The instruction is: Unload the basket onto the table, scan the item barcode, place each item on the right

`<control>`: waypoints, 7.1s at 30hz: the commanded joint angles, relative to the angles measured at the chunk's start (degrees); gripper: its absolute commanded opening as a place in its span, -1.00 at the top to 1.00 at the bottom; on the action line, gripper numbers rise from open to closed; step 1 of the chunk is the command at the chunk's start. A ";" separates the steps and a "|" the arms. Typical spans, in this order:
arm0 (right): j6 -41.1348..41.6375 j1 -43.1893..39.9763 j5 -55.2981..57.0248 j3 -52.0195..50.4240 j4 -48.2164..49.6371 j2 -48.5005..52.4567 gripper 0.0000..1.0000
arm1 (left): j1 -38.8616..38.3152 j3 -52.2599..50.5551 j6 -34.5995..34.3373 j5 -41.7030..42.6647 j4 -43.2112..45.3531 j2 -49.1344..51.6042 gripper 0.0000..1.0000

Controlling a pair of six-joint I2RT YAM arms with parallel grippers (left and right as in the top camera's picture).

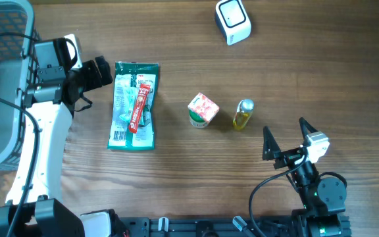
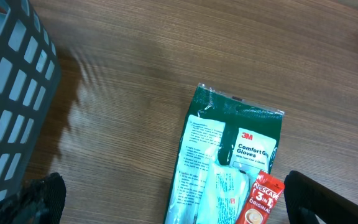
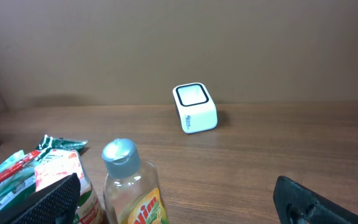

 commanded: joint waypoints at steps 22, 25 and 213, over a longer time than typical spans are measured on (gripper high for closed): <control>2.99 -0.24 0.35 25.18 -17.53 6.45 -0.99 | 0.22 1.05 1.33 0.85 0.17 -0.83 -1.00; 2.97 -0.24 0.24 40.68 -26.34 16.79 -0.99 | 0.22 1.05 1.33 0.87 0.17 -0.83 -1.00; -13.46 -0.72 -58.75 86.20 -74.82 82.77 0.86 | 0.22 1.05 1.33 0.87 0.17 -0.83 -1.00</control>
